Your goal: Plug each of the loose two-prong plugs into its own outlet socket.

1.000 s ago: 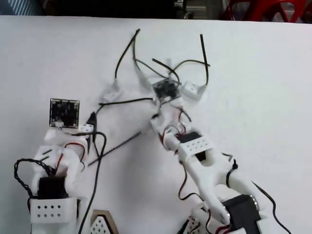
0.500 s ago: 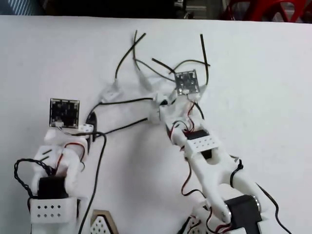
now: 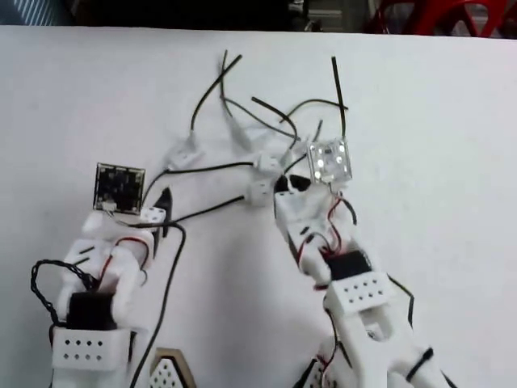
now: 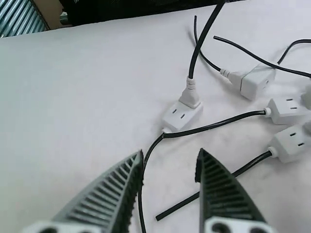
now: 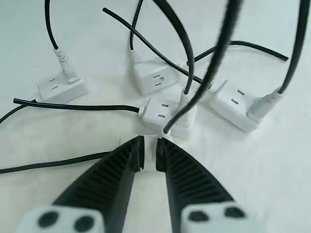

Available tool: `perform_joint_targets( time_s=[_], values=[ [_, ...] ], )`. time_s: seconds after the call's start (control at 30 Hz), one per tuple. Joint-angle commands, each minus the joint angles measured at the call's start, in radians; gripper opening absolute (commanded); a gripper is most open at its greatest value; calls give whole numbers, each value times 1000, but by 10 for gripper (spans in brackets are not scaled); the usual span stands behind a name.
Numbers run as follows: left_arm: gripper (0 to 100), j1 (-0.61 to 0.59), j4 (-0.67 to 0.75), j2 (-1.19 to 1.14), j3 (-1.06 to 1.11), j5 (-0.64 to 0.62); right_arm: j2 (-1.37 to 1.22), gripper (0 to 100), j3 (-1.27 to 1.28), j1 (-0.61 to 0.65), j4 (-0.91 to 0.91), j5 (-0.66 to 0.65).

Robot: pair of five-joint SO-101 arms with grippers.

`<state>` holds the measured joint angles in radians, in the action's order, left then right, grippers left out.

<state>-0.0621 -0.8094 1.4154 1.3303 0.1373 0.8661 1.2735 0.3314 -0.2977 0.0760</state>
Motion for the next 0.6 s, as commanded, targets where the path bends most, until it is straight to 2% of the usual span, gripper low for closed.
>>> perform_joint_targets(
  time_s=[0.0, 0.13, 0.3, 0.57],
  values=[
    [181, 54, -6, 15, -40, -8, 127, 36, 41, -4, -5, 2],
    [159, 67, -6, 16, -32, -8, 222, 37, 95, -2, -5, 2],
    [18, 117, -5, 16, -32, -6, 332, 35, 157, -2, -5, 2],
    [23, 130, 3, 27, -28, -5, 588, 34, 276, -2, -5, 2]
  ],
)
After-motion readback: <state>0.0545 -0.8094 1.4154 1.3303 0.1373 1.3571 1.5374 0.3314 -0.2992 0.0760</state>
